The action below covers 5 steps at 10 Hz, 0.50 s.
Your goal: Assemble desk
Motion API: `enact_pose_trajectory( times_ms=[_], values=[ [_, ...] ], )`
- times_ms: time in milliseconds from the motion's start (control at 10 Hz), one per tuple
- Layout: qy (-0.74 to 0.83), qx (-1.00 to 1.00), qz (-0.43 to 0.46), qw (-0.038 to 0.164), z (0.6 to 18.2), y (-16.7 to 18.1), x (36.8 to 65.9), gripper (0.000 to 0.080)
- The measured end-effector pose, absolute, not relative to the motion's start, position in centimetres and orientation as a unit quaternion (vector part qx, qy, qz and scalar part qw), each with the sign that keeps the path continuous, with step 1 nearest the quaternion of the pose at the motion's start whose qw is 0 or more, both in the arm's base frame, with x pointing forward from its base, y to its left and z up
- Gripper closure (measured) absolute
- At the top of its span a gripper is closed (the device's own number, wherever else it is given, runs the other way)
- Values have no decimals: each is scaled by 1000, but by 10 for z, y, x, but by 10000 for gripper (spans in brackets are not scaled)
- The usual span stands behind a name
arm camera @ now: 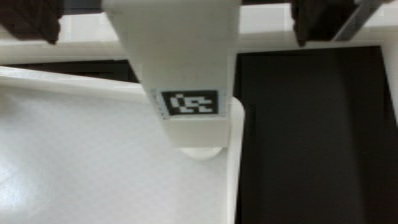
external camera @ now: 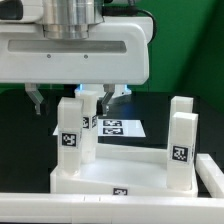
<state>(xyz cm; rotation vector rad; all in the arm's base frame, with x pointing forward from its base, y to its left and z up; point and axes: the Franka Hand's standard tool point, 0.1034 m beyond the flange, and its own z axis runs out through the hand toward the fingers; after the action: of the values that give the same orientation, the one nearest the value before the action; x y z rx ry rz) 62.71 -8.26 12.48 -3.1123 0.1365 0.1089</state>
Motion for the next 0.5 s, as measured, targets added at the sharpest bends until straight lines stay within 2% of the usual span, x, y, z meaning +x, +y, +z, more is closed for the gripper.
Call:
enact_pose_trajectory(
  times_ms=[100, 200, 300, 400, 500],
  values=[
    [34, -999, 34, 10, 126, -85, 628, 274],
    [35, -999, 35, 10, 125, -85, 627, 274],
    [35, -999, 35, 10, 125, -85, 627, 426],
    [35, -999, 34, 10, 125, -85, 627, 511],
    [35, -999, 34, 10, 126, -85, 627, 511]
  ],
)
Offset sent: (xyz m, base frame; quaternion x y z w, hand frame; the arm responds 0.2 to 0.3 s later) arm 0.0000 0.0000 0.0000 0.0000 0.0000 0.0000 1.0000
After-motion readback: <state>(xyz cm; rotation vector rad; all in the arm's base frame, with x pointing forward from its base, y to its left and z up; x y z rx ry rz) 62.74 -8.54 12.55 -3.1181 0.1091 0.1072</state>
